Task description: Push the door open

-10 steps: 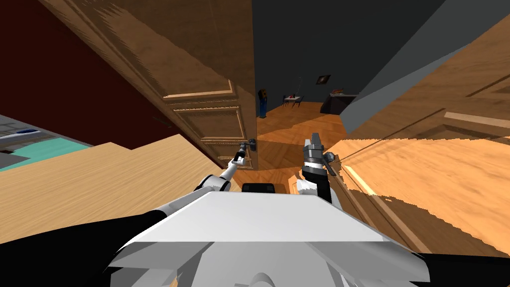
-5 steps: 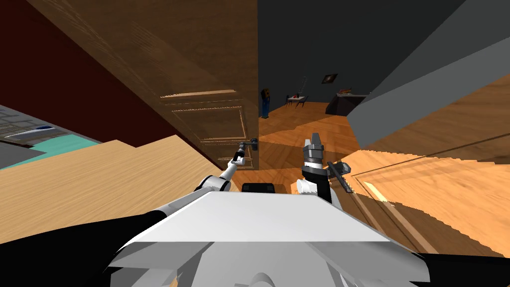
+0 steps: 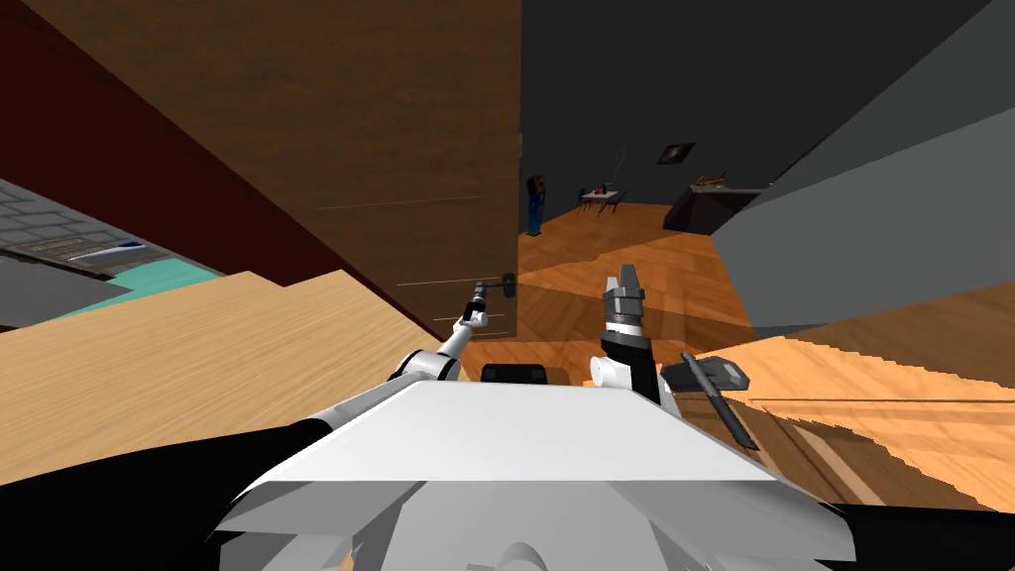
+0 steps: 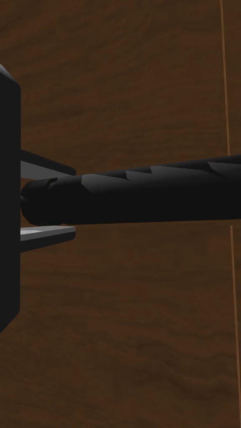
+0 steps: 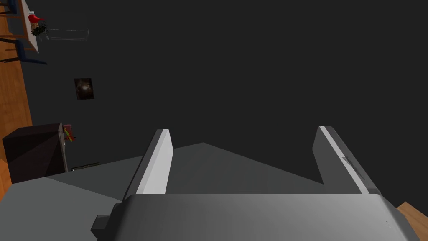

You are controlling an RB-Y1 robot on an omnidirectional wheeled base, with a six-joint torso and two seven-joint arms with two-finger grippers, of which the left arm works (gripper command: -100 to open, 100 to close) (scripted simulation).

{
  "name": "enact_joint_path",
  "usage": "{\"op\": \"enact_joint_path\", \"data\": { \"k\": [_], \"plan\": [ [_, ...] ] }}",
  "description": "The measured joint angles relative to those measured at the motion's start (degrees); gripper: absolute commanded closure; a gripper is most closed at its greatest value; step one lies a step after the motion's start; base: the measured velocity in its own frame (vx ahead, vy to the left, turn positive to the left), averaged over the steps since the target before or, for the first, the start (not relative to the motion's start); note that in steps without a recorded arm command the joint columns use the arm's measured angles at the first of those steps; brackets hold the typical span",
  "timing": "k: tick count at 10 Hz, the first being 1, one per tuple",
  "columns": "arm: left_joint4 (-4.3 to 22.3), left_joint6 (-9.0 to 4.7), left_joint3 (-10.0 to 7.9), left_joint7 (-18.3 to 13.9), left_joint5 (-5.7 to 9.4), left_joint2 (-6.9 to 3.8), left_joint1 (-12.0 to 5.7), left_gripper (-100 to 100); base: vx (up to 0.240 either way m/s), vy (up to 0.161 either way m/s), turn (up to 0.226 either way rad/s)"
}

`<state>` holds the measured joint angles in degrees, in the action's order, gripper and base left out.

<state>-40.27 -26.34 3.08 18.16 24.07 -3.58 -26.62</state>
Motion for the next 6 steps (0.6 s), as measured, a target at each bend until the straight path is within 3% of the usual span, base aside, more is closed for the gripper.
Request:
{"op": "enact_joint_path", "data": {
  "k": [1,2,3,4,5,6],
  "plan": [
    [-2.91,1.41,-0.88,1.68,0.36,0.6,1.55,100,0.142,-0.051,0.052],
    [-1.55,0.97,-0.99,1.83,0.59,0.32,0.52,100,0.075,-0.018,0.016],
    [0.64,-0.68,-1.04,1.43,0.63,0.26,-0.67,100,0.114,-0.033,0.149],
    [1.8,-1.41,-1.79,1.88,0.99,0.47,-1.31,100,0.176,-0.064,0.179],
    [2.02,-1.7,-2.63,2.59,1.41,0.38,-1.32,-100,0.097,-0.024,0.219],
    [2.15,-1.75,-2.34,2.65,1.35,0.23,-1.4,-100,0.02,0.015,0.277]
  ]
}}
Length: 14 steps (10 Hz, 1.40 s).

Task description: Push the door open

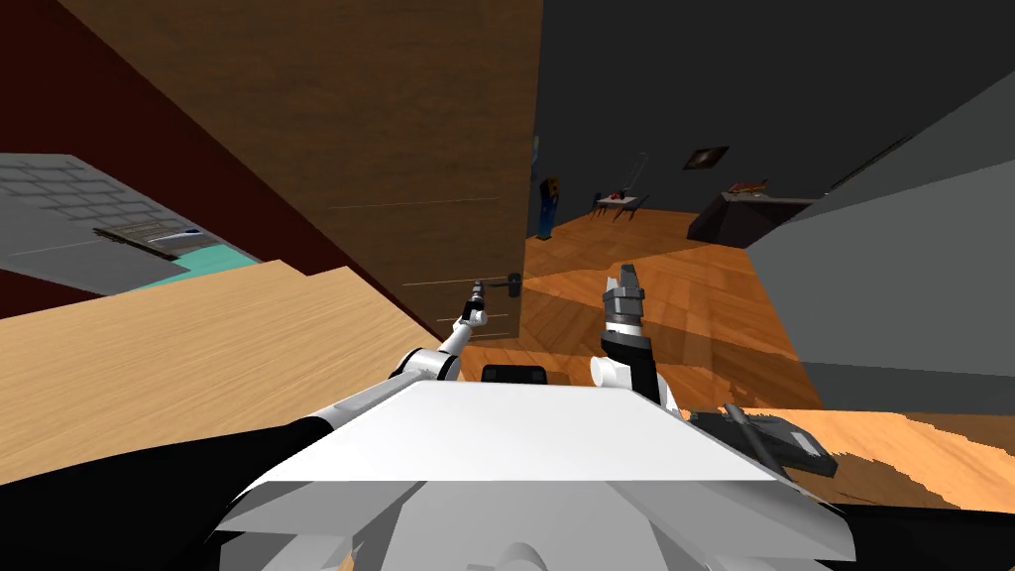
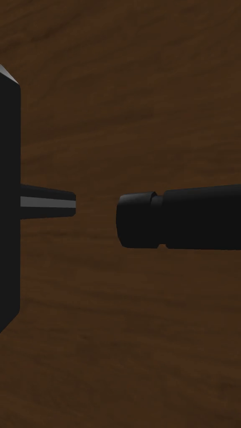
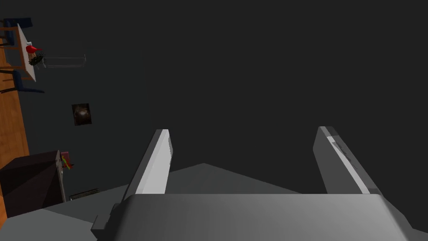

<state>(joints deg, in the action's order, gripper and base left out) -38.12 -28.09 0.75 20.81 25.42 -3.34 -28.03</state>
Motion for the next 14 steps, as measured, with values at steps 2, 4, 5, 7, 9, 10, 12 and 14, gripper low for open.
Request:
{"op": "enact_joint_path", "data": {
  "k": [2,4,5,7,9,10,12,14],
  "plan": [
    [0.28,0.02,1.18,-0.5,-0.35,0.0,-0.15,-100,-0.007,-0.018,0.289],
    [1.1,-0.05,2.46,-0.86,-0.71,1.2,-0.76,-100,-0.09,-0.113,0.211],
    [1.27,0.11,2.89,-1.05,-0.8,1.8,-1.05,-100,-0.121,-0.15,0.136],
    [2.0,-0.17,3.76,-1.23,-1.08,3.5,-1.2,-100,-0.141,-0.135,0.082],
    [1.79,-0.12,4.14,-1.35,-1.18,4.51,-1.14,-100,-0.144,-0.132,0.037],
    [2.26,-0.28,4.31,-1.57,-1.2,4.85,-1.46,-100,-0.116,-0.125,0.024],
    [2.1,-0.2,4.57,-1.64,-1.28,5.58,-1.31,-100,-0.1,-0.113,0.037],
    [1.47,0.15,4.6,-1.53,-1.3,5.91,-1.05,-100,-0.105,-0.13,0.009]
  ]
}}
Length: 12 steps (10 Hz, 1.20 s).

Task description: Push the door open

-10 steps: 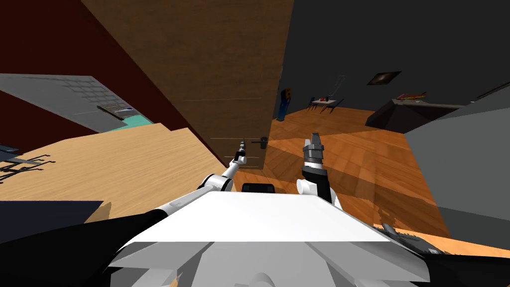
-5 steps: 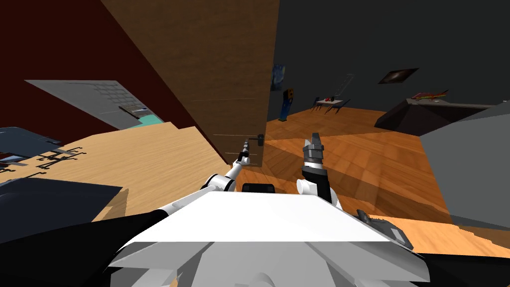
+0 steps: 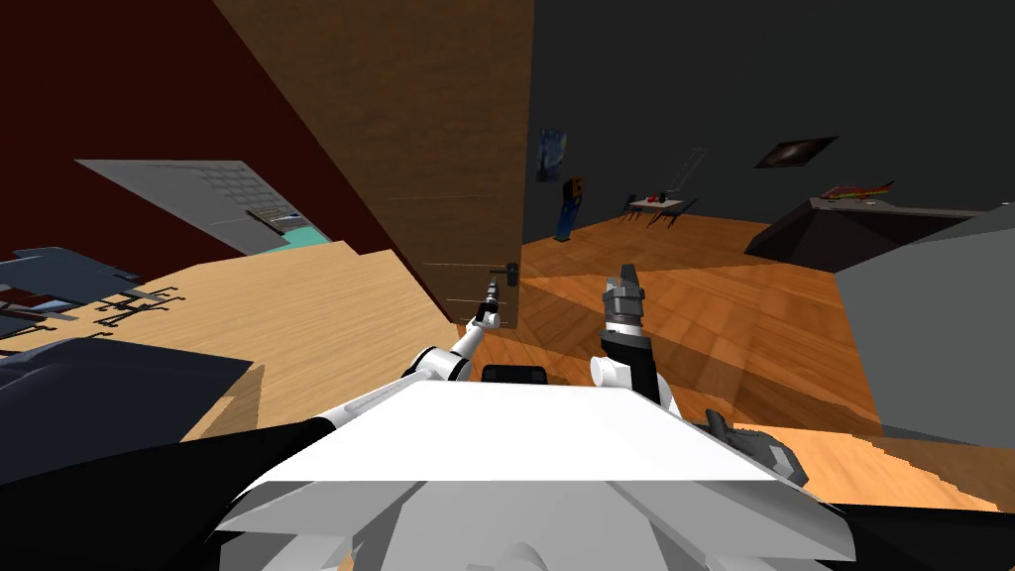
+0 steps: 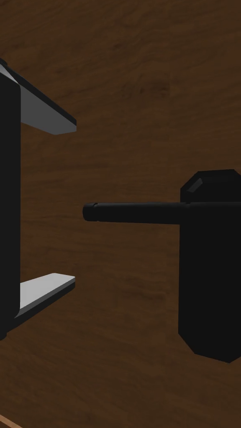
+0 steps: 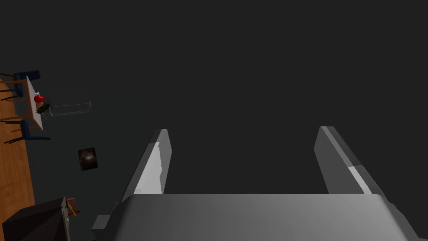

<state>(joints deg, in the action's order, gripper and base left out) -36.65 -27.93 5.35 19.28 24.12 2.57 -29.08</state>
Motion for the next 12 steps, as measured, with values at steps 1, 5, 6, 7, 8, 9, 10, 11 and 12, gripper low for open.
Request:
{"op": "enact_joint_path", "data": {
  "k": [1,5,6,7,8,9,10,11,12],
  "plan": [
    [-0.25,0.16,0.0,0.09,-0.01,0.17,0.1,-100,-0.056,-0.063,-0.001],
    [0.53,-0.08,-0.13,-0.07,0.04,-2.21,-0.39,-100,0.166,0.02,-0.015],
    [1.01,-0.45,-0.26,-0.08,0.05,-2.94,-0.56,-100,0.228,-0.027,-0.026],
    [0.49,-0.43,-0.34,0.06,0.02,-3.38,-0.13,-100,0.269,-0.074,-0.034],
    [0.21,-0.25,-0.47,0.1,0.04,-3.46,-0.01,-100,0.289,-0.102,-0.034],
    [1.21,-0.6,-0.47,-0.24,0.06,-3.05,-0.58,-100,0.22,-0.098,-0.028],
    [2.87,-1.42,-0.48,-0.65,0.08,-2.03,-1.46,-100,0.091,-0.05,0.029],
    [1.65,-1.16,-0.72,-0.42,0.12,-1.55,-0.75,-100,0.021,-0.015,0.007],
    [1.42,-0.97,-0.75,-0.31,0.12,-1.51,-0.66,100,0.0,0.0,0.0]
  ]
}}
